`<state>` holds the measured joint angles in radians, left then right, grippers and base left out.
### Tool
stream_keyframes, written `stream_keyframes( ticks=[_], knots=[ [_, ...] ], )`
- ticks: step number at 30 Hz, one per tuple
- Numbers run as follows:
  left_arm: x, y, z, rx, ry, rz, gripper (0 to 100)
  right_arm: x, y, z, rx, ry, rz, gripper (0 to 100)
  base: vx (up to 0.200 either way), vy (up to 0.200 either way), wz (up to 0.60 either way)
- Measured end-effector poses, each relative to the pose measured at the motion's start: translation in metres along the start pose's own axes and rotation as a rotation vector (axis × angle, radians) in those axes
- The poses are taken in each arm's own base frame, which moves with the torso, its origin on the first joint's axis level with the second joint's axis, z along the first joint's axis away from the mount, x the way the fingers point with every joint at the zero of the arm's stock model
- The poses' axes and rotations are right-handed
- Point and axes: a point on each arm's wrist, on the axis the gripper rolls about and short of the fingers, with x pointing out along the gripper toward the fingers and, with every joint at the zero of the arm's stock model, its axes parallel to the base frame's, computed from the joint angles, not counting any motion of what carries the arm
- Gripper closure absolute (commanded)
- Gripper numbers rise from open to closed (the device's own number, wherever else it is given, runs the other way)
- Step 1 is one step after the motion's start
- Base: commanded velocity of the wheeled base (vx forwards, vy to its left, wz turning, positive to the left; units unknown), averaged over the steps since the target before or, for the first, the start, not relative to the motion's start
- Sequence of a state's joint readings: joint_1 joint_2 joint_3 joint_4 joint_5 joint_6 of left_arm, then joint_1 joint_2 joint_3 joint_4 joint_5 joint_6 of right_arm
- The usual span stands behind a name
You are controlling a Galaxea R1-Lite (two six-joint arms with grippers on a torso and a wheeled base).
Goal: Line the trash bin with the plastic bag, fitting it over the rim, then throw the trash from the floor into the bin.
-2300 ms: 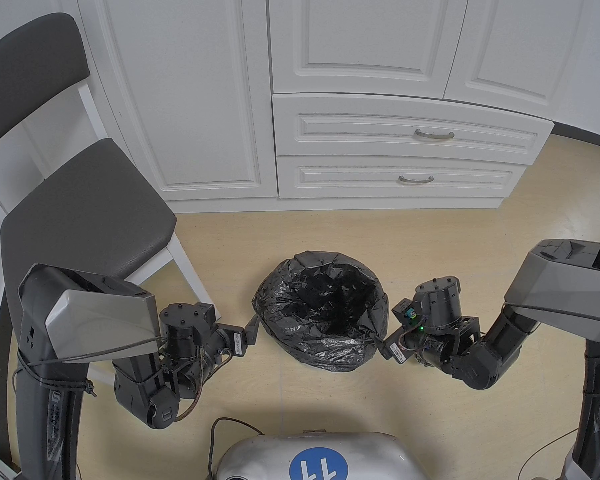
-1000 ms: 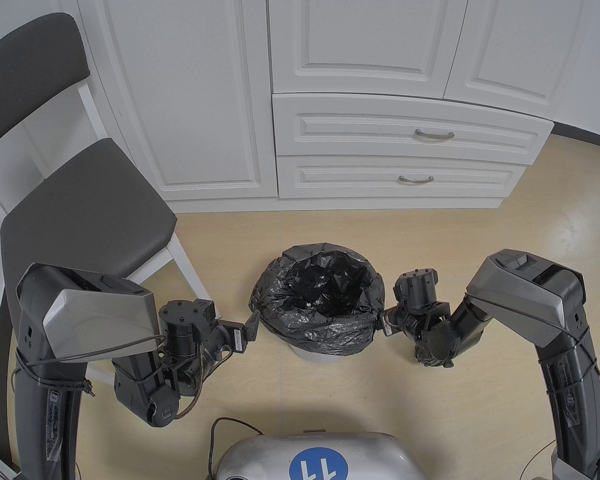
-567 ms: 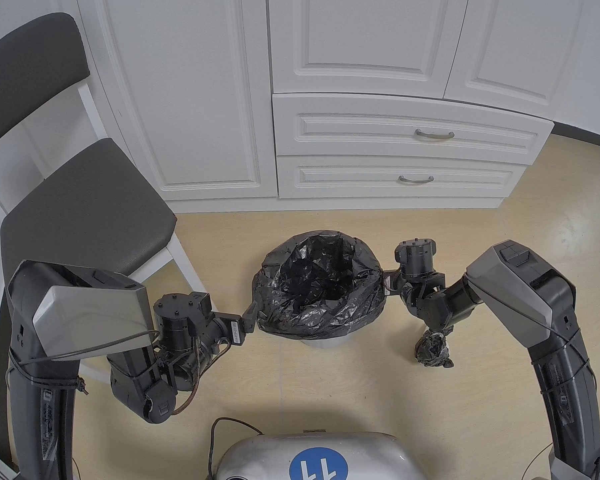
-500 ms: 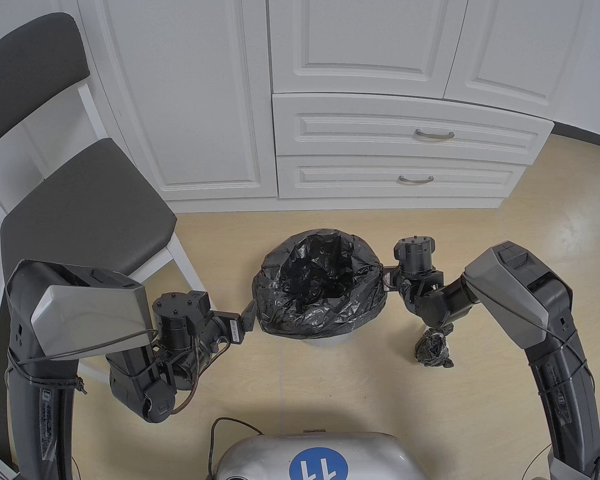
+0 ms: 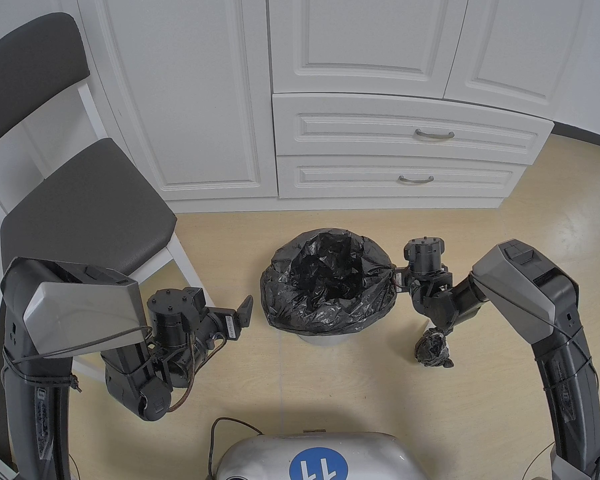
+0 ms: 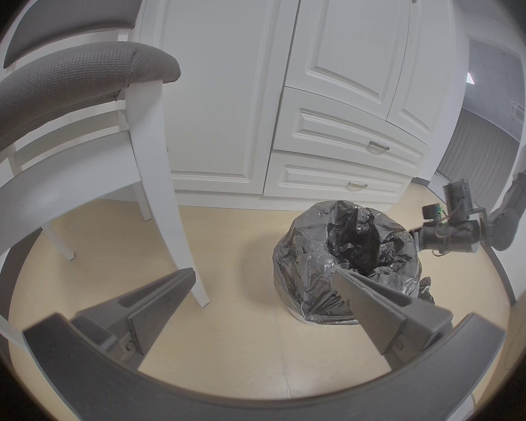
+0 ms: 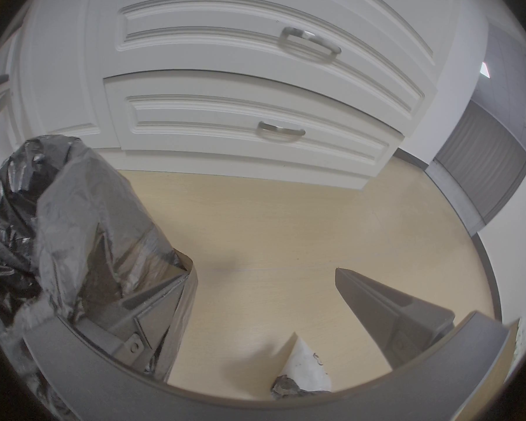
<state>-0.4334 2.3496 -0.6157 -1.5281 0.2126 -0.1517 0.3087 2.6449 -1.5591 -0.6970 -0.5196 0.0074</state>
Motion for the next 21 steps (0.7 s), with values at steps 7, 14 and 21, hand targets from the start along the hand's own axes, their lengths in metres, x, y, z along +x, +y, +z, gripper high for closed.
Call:
stream_keyframes(
  ticks=[7,14,21],
  knots=[
    [-0.001,0.002,0.0,0.0,0.003,0.005,0,-0.035,-0.019,-0.009,-0.191,-0.062,0.063,0,0.0,0.0,0.0],
    [-0.001,0.002,0.0,0.0,0.003,0.007,0,-0.086,-0.04,-0.016,-0.361,-0.084,0.237,0,0.0,0.0,0.0],
    [-0.001,0.003,0.0,0.001,0.006,0.008,0,-0.133,-0.04,-0.009,-0.37,-0.065,0.51,0,0.0,0.0,0.0]
  ],
)
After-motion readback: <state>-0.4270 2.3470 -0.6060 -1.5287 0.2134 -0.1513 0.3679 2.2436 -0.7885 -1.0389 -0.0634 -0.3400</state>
